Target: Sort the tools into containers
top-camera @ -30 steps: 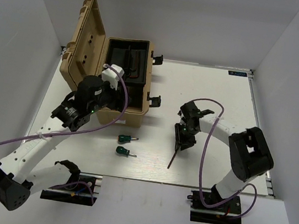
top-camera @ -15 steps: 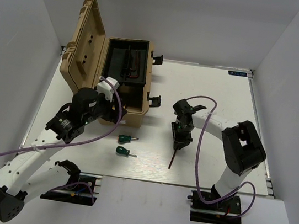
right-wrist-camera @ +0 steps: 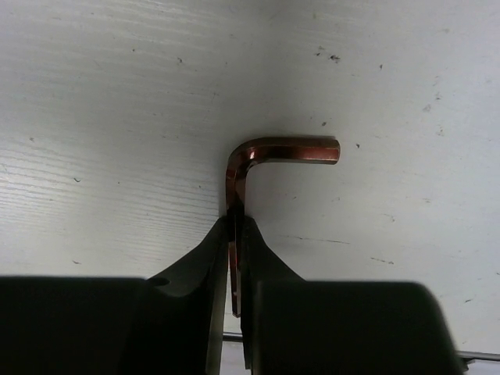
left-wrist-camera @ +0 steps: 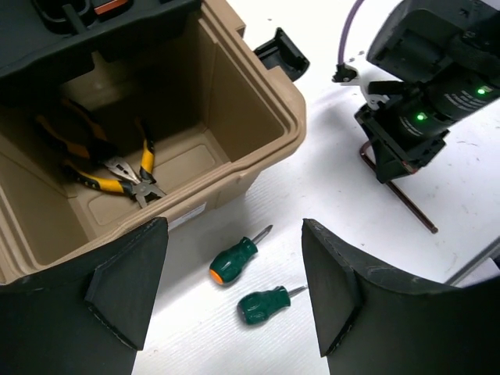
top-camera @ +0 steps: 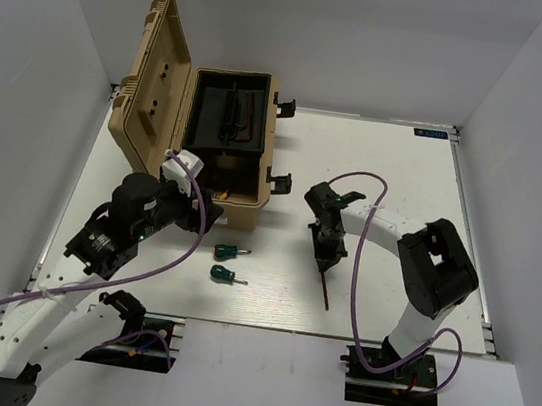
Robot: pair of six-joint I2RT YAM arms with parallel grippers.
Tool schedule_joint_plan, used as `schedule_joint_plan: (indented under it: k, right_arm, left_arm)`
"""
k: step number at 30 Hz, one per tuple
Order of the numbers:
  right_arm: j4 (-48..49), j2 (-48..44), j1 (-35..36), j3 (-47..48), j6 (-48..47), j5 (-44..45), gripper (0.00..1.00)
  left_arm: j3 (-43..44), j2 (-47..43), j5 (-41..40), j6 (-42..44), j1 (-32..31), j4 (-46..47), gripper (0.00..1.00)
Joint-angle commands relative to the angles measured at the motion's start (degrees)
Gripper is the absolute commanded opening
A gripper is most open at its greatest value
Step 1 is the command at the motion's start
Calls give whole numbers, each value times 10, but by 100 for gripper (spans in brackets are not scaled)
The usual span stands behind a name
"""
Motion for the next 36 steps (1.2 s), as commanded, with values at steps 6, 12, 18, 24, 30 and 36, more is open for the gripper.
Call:
schedule_joint_plan:
  k: [6, 12, 18, 24, 30, 36]
  right_arm:
    - [91, -31, -46, -24, -61, 3, 0]
    - [100, -148, -86, -11, -161, -67, 0]
    - [53, -171, -96, 121, -229, -133, 0]
    - [-4, -72, -92, 371, -234, -205, 0]
    - [21, 140, -89, 711, -116, -332, 0]
    - [256, 254, -88, 781, 39, -365, 0]
  left_arm:
    - [-9, -9, 66, 13, -4, -2, 78]
    - [-9, 19, 79, 18, -14, -2, 65]
    - [-4, 33, 95, 18, -19, -7, 51]
    - [1, 21, 100, 18, -25, -18, 49]
    - [22, 15, 129, 29, -25, -43, 30]
    - [45, -8, 87, 1, -25, -109, 14]
